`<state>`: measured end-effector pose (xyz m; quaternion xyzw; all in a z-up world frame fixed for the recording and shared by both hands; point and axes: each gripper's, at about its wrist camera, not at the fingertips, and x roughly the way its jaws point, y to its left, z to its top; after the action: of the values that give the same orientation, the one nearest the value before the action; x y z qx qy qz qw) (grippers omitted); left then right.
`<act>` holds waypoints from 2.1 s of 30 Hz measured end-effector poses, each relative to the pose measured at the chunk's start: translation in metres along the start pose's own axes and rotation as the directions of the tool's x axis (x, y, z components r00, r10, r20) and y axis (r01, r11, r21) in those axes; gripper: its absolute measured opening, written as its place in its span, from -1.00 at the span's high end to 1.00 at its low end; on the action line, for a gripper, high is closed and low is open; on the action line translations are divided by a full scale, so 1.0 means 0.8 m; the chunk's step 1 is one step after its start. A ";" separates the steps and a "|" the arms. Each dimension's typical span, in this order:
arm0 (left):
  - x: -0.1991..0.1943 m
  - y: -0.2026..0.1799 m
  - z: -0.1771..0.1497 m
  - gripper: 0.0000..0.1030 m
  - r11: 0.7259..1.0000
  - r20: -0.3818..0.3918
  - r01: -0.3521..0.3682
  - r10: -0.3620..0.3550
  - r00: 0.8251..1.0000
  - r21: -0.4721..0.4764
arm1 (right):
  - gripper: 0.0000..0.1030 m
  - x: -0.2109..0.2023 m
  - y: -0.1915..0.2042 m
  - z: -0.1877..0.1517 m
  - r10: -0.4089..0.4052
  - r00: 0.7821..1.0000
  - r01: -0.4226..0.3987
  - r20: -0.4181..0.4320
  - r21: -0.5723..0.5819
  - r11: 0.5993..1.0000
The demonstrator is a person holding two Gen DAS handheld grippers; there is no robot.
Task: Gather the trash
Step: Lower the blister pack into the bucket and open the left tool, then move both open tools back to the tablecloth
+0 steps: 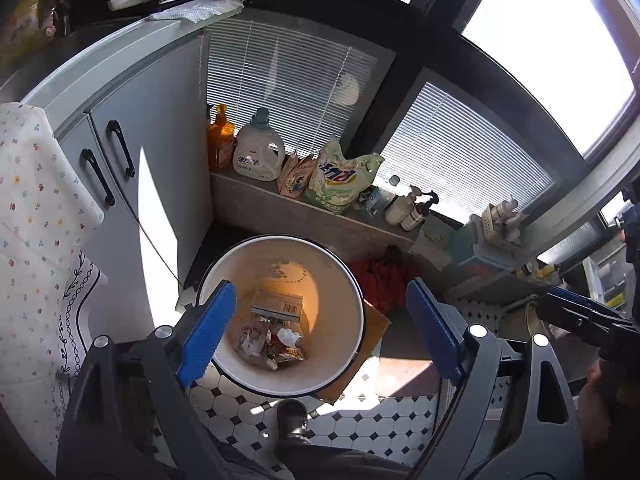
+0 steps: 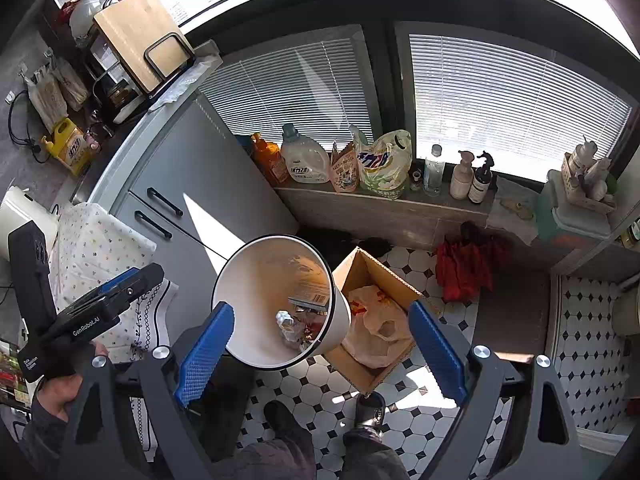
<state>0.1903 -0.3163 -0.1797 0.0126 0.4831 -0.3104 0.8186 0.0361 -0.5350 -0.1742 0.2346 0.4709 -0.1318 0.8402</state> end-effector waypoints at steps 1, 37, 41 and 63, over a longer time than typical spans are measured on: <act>-0.005 0.004 0.000 -0.78 1.000 0.006 -0.012 0.012 1.000 -0.002 | -0.70 0.002 0.005 0.001 0.006 1.000 -0.006 -0.001 -0.008 1.000; -0.347 0.359 -0.140 -0.88 0.701 0.148 -0.359 0.551 0.821 -0.616 | -0.85 0.064 0.483 -0.001 0.320 0.928 -0.373 -0.193 -0.530 0.762; -0.389 0.401 -0.170 -0.88 0.628 0.146 -0.361 0.608 0.780 -0.690 | -0.85 0.064 0.549 -0.018 0.329 0.918 -0.396 -0.223 -0.582 0.711; -0.476 0.594 -0.241 -0.88 0.499 0.106 -0.365 0.691 0.715 -0.786 | -0.85 0.101 0.775 -0.105 0.304 0.915 -0.399 -0.264 -0.700 0.593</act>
<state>0.1568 0.3179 -0.1115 -0.2215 0.3518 0.1819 0.8911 0.2913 0.0385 -0.1133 -0.0315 0.4756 0.2534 0.8418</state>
